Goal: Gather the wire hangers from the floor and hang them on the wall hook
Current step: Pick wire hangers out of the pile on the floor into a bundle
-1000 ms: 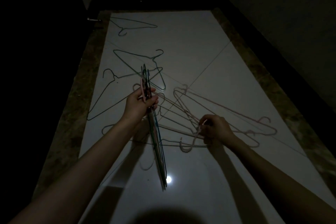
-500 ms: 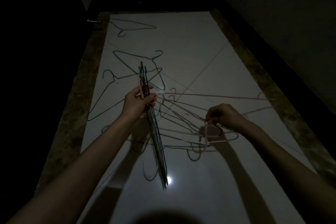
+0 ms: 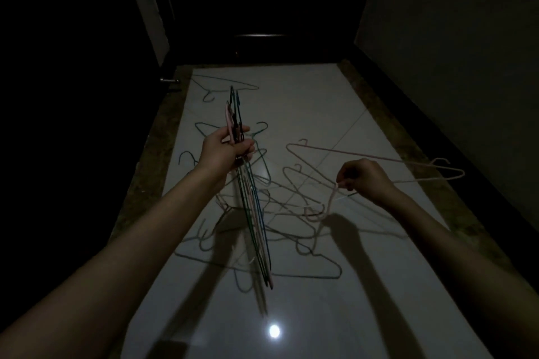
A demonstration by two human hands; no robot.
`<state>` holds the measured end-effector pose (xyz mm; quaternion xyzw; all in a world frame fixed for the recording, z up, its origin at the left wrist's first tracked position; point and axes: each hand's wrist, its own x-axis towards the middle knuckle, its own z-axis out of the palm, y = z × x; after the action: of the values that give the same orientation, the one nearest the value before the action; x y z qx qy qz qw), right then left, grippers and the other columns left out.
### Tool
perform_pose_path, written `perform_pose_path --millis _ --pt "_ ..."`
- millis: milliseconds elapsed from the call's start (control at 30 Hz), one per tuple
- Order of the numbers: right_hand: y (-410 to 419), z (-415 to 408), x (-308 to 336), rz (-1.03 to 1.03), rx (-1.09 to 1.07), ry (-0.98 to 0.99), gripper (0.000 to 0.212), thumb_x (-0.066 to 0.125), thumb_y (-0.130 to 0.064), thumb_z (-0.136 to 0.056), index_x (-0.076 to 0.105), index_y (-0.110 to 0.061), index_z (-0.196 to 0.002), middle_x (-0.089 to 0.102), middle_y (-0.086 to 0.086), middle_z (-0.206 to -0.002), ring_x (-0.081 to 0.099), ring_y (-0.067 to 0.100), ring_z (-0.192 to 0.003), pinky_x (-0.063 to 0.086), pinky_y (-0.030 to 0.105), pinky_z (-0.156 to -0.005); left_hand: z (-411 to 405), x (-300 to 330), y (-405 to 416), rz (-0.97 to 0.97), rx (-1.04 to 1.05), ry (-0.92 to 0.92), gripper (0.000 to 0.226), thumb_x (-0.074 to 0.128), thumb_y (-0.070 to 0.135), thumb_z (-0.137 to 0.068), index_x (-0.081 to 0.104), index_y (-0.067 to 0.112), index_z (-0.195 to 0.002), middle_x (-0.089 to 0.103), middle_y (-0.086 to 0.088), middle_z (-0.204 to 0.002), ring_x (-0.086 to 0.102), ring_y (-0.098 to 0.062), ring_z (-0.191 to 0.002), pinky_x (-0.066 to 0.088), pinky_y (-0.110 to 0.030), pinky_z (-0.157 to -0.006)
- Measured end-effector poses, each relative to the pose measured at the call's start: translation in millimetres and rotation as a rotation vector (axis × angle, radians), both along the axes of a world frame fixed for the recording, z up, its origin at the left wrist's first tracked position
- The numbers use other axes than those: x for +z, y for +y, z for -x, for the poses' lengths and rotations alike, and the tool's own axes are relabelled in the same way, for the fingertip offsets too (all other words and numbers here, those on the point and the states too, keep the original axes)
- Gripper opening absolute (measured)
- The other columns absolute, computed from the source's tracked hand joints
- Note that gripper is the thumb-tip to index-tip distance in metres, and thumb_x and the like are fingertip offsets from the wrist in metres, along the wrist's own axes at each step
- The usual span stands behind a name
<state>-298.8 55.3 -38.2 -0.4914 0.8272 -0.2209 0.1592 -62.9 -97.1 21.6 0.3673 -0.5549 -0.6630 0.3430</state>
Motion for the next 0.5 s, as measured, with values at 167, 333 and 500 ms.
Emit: perform_pose_path --millis 167,333,500 --pt "-11.4 8.4 19.3 0.050 -0.021 -0.005 0.015 0.071 -0.001 -0.075 0.066 -0.014 -0.072 0.066 0.004 -0.069 0.061 0.013 -0.059 0.049 0.025 -0.060 7.4 30.0 -16.6 0.029 -0.019 -0.013 0.022 0.054 -0.006 -0.089 0.056 0.008 -0.107 0.062 -0.008 -0.085 0.061 -0.014 -0.073 0.055 -0.017 -0.061" --pt "-25.9 5.7 37.8 -0.143 0.128 0.062 0.014 0.071 -0.005 -0.077 0.064 -0.016 -0.072 0.061 -0.006 -0.063 0.061 0.013 -0.062 0.051 0.030 -0.066 17.2 47.2 -27.3 0.037 0.007 -0.045 0.025 0.054 -0.006 -0.089 0.056 0.007 -0.110 0.061 -0.009 -0.088 0.060 -0.014 -0.074 0.054 -0.018 -0.061" --pt "-28.8 5.9 37.3 -0.143 0.142 -0.013 0.018 0.071 -0.004 -0.077 0.063 -0.018 -0.068 0.068 0.009 -0.071 0.059 0.010 -0.058 0.051 0.030 -0.067 23.4 42.9 -26.9 0.065 -0.013 -0.080 0.023 0.056 -0.006 -0.088 0.057 0.009 -0.106 0.061 -0.009 -0.087 0.061 -0.014 -0.074 0.053 -0.015 -0.057"
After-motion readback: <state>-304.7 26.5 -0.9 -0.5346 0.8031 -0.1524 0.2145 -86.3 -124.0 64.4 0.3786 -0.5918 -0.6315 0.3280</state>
